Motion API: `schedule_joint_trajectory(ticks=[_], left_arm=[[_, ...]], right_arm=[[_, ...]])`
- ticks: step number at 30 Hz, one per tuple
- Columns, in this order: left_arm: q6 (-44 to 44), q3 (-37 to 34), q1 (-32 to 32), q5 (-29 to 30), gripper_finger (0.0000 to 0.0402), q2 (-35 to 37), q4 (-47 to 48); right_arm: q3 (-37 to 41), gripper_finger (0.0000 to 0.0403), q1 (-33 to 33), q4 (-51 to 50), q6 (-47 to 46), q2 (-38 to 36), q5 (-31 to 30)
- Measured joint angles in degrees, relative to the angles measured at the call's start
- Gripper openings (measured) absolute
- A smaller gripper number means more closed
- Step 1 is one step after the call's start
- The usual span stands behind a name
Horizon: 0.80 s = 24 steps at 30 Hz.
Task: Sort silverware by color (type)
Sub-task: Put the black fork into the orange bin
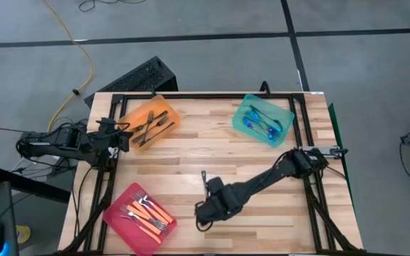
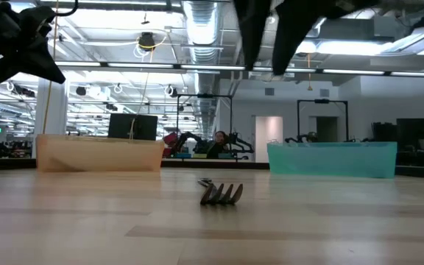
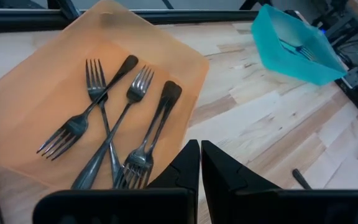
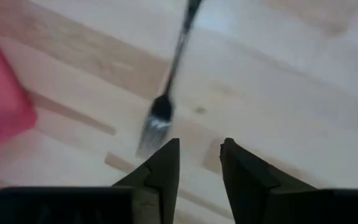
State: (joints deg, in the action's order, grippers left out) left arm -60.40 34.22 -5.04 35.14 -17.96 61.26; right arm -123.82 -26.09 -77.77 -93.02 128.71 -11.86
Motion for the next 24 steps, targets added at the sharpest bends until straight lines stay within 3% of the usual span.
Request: schedule_joint_trajectory(ticks=[10, 16, 24], left_arm=[[-6.54, 0.00, 0.00, 1.69, 0.0000, -0.02, 5.03], [-6.82, 0.00, 0.01, 2.09, 0.0000, -0.02, 5.53], [-7.17, 0.00, 0.02, 3.19, 0.0000, -0.04, 5.52]], right_arm=[[6.18, 0.0175, -0.75, 9.93, -2.71, 0.10, 0.13], [8.06, 0.0181, 2.76, 16.13, 8.54, 0.71, 2.62], [8.18, 0.0200, 6.06, 15.94, 13.13, 3.90, 3.52]])
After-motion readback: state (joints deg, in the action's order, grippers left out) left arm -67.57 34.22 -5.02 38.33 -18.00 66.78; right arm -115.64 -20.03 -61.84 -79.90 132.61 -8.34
